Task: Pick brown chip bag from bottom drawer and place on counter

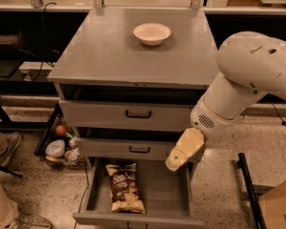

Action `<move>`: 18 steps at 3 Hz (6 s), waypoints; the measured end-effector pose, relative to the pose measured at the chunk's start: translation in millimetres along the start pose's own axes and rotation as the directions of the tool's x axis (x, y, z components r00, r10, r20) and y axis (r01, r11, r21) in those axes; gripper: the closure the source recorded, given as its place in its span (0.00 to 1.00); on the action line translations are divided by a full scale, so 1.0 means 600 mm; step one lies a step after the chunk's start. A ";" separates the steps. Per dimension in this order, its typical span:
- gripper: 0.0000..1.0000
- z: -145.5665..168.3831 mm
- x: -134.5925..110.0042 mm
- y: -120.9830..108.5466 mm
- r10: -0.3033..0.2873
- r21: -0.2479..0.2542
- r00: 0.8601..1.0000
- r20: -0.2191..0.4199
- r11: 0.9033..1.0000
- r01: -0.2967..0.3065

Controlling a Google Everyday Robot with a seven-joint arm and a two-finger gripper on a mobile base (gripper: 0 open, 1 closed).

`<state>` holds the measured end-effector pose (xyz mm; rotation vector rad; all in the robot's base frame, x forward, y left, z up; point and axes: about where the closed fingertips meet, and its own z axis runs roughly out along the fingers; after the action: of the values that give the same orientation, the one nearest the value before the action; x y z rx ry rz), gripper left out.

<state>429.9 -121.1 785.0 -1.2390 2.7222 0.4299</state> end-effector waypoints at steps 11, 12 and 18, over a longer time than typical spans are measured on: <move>0.00 0.754 -0.153 -0.101 0.547 -0.363 0.774 0.318 0.825 -0.433; 0.00 0.825 -0.147 -0.135 0.524 -0.291 0.767 0.369 0.849 -0.440; 0.42 1.129 -0.238 -0.180 0.446 -0.086 0.806 0.390 0.889 -0.450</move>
Offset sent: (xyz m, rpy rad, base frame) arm 0.0723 0.0943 -0.2474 0.2671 0.0357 -0.4469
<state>599.5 120.6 149.5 -0.4111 2.6137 0.6341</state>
